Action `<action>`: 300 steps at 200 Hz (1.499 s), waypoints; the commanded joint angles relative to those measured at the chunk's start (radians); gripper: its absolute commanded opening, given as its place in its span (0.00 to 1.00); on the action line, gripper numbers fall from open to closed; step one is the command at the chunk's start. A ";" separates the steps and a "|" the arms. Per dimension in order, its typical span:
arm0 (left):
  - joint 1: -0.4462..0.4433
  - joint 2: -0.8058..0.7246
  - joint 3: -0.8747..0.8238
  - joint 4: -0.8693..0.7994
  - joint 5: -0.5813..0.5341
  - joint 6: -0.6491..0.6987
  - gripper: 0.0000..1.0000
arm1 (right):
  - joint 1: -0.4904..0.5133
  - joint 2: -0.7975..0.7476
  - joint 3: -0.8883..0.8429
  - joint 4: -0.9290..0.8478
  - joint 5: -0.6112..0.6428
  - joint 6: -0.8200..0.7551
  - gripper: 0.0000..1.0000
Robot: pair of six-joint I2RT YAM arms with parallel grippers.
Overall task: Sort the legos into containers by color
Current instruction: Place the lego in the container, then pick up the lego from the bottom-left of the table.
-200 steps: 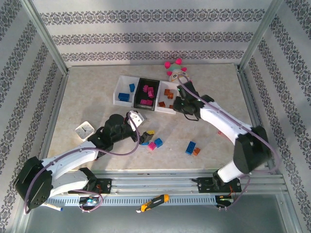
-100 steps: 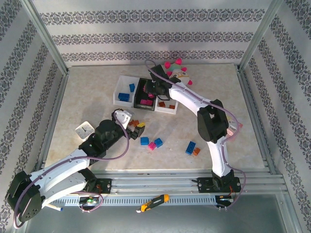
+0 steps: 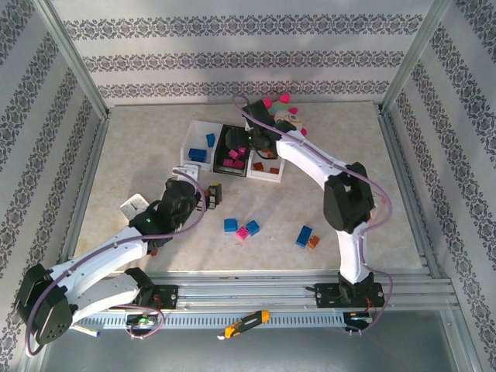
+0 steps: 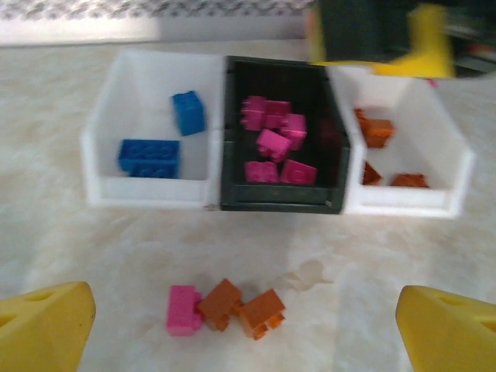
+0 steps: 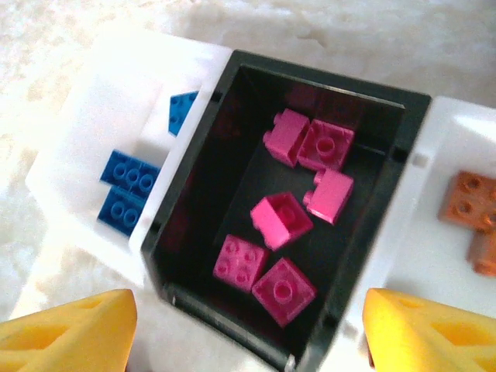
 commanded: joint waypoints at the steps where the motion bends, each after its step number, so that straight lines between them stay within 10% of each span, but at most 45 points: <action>1: 0.022 0.042 0.089 -0.306 -0.168 -0.199 0.99 | -0.007 -0.139 -0.109 0.040 -0.043 -0.044 0.77; 47: 0.131 0.152 0.192 -0.660 -0.181 -0.645 1.00 | 0.000 -0.292 -0.281 0.042 -0.055 -0.061 0.79; 100: 0.284 0.339 0.232 -0.752 0.132 -0.937 0.99 | 0.016 -0.329 -0.320 0.032 -0.053 -0.043 0.80; 234: 0.353 0.503 0.149 -0.636 0.330 -1.160 0.72 | 0.032 -0.298 -0.311 0.043 -0.060 -0.048 0.81; 300: 0.378 0.546 0.259 -0.719 0.343 -1.092 0.41 | 0.029 -0.322 -0.319 0.044 -0.044 -0.040 0.81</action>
